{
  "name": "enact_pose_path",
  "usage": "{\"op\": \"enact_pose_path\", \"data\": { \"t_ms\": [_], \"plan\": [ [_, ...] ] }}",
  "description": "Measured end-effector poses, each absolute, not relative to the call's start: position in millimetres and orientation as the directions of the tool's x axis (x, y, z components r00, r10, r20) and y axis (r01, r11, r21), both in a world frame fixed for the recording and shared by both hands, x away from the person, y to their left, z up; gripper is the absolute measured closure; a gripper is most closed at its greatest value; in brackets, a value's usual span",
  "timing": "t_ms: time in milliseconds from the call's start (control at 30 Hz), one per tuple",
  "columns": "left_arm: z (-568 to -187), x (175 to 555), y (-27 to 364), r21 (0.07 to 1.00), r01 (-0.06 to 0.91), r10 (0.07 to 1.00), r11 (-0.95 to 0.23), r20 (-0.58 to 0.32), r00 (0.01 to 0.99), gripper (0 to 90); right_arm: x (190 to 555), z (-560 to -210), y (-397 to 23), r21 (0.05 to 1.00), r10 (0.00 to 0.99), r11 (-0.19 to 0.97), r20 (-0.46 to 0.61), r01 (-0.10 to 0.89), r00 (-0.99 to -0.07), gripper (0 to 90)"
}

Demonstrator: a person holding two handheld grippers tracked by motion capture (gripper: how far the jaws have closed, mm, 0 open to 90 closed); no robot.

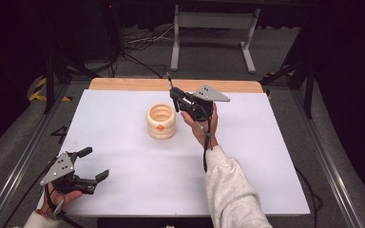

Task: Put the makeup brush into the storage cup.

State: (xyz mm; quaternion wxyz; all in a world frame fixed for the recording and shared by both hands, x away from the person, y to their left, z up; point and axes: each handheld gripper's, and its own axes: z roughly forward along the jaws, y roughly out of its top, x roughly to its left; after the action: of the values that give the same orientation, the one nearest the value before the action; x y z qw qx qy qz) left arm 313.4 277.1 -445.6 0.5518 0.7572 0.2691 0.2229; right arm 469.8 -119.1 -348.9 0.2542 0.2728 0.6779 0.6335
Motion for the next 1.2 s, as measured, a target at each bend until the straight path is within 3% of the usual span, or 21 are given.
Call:
{"op": "enact_pose_path", "data": {
  "t_ms": [1200],
  "plan": [
    [-447, 312, 277, 0.959, 0.163, 0.637, -0.233, 0.023, 0.771, 2.9, 489, -385, -86, 0.994, 0.68, 0.036, 0.05, 0.102, -0.732, 79.9]
  ]
}}
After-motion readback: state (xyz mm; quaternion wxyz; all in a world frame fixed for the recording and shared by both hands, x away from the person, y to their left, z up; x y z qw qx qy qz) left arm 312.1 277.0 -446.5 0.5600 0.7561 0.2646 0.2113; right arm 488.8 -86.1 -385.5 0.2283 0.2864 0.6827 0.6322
